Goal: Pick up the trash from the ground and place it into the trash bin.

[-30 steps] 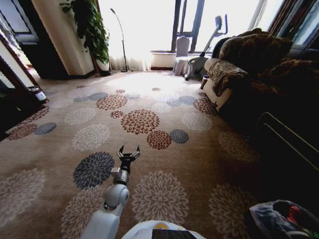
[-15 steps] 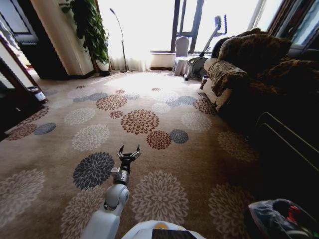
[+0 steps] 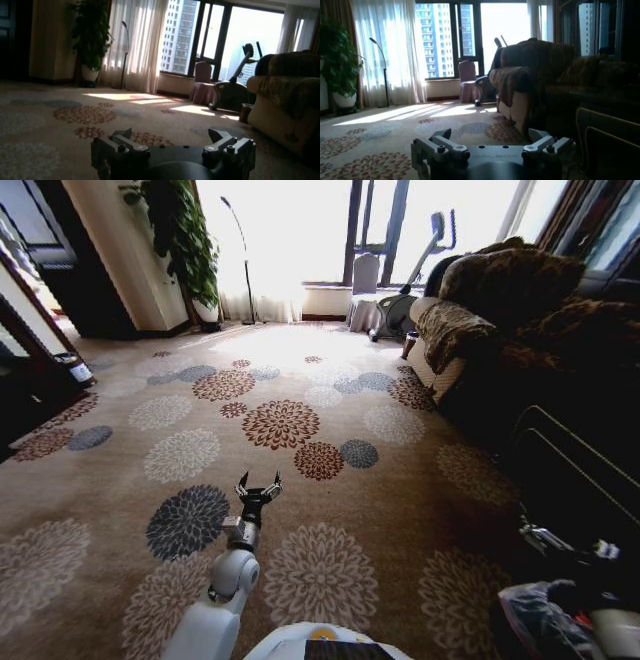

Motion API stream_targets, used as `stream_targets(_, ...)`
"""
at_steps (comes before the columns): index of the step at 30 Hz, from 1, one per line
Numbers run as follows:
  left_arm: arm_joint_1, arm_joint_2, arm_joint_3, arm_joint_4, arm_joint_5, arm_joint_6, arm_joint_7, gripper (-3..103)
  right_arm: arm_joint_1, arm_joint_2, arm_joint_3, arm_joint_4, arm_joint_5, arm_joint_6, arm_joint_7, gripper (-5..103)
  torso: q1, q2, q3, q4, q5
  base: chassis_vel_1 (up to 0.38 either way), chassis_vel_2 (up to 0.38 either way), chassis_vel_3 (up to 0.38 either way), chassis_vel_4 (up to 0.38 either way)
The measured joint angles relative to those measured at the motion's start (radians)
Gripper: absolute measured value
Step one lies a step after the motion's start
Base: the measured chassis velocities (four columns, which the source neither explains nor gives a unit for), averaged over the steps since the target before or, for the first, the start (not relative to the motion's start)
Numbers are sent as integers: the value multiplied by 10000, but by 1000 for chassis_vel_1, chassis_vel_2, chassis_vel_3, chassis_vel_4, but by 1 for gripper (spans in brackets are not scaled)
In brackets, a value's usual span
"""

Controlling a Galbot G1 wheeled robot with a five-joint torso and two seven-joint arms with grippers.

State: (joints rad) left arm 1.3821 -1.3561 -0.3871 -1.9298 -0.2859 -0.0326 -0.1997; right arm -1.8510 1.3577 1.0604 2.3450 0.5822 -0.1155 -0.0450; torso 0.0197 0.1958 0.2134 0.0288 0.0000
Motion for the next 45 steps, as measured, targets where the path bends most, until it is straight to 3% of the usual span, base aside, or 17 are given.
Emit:
stream_targets(24,-1,0,0,0,0,0,0,100,13,-47,-62,-90,-50,-35,76,100,1,0,0,-4,0,14,-20,-14,21)
stream_targets(45,-1,0,0,0,0,0,0,100,7,-55,-43,-114,-28,-34,52,100,-1,0,-2,-4,-7,254,-295,-256,289)
